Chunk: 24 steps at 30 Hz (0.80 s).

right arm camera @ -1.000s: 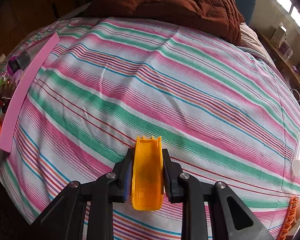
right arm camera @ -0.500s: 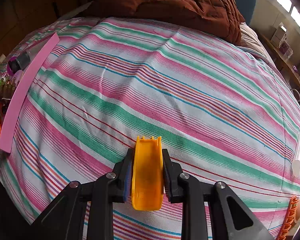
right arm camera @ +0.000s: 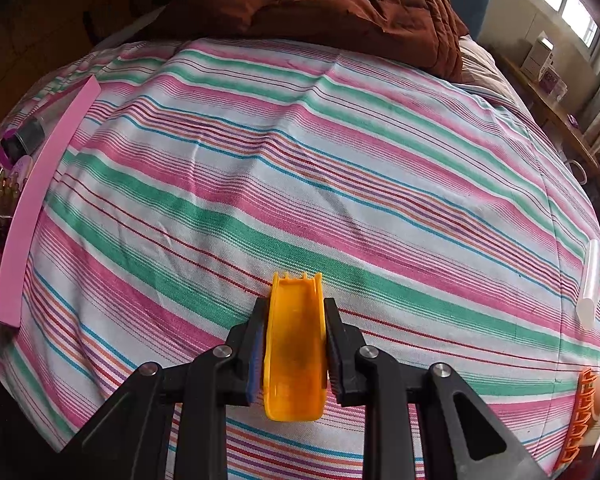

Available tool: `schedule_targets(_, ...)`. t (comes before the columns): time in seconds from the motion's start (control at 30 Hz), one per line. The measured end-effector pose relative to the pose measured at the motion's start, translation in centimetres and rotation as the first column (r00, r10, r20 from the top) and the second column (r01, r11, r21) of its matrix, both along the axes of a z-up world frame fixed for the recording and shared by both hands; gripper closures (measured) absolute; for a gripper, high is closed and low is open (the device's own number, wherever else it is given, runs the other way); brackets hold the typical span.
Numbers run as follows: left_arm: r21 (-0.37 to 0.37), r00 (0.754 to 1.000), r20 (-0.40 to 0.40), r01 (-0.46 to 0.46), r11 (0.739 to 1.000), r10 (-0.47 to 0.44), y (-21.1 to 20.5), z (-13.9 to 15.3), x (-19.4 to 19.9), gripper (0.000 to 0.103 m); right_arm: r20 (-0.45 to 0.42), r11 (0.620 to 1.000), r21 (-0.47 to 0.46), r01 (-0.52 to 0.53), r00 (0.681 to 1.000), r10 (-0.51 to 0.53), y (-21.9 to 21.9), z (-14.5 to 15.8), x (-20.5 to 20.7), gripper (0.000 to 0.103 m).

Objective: Organize rigid objects
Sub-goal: 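Carry the orange channel piece into the tray and open the right gripper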

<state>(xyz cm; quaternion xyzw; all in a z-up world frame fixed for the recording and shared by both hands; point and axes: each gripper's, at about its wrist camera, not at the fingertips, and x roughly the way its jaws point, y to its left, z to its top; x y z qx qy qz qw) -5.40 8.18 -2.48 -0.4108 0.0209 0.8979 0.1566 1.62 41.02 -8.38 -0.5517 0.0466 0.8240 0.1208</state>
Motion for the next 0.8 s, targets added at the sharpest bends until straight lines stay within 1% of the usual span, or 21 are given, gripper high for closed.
schedule_targets(0.1,0.007,1.0,-0.003,0.001,1.0,-0.001,-0.2,0.3,0.4,0.056,-0.008,1.0,-0.012,0.022,1.0,-0.022,-0.2,0.1,-0.2,0.078)
schedule_targets(0.2,0.008,1.0,-0.011,0.002,1.0,-0.002,-0.3,0.5,0.8,0.054,-0.03,0.998,-0.043,0.039,0.999,-0.041,-0.6,0.4,-0.4,0.078)
schedule_targets(0.3,0.011,1.0,-0.008,0.0,1.0,0.0,-0.5,0.4,1.0,0.053,-0.058,0.996,-0.084,0.04,0.997,-0.045,-1.6,0.9,-1.0,0.078)
schedule_targets(0.4,0.007,1.0,-0.008,-0.003,1.0,0.003,-0.7,0.4,1.1,0.052,-0.102,0.991,-0.133,0.019,0.994,-0.033,-3.2,1.8,-1.8,0.078)
schedule_targets(0.47,0.009,1.0,-0.008,-0.008,1.0,0.008,-0.8,0.3,1.2,0.052,-0.141,0.985,-0.17,-0.012,0.99,-0.012,-4.5,2.7,-2.6,0.078)
schedule_targets(0.57,0.012,1.0,-0.011,-0.012,1.0,0.012,-1.1,0.4,1.4,0.048,-0.205,0.974,-0.207,-0.09,0.978,0.047,-7.4,4.7,-4.4,0.078)
schedule_targets(0.67,0.015,1.0,-0.017,-0.02,1.0,0.02,-1.5,0.5,1.4,0.044,-0.267,0.955,-0.226,-0.193,0.955,0.13,-11.4,6.9,-6.3,0.078)
schedule_targets(0.8,0.021,0.999,-0.015,-0.041,0.999,0.041,-2.3,0.5,1.3,0.044,-0.315,0.919,-0.241,-0.313,0.921,0.231,-16.5,9.0,-8.9,0.078)
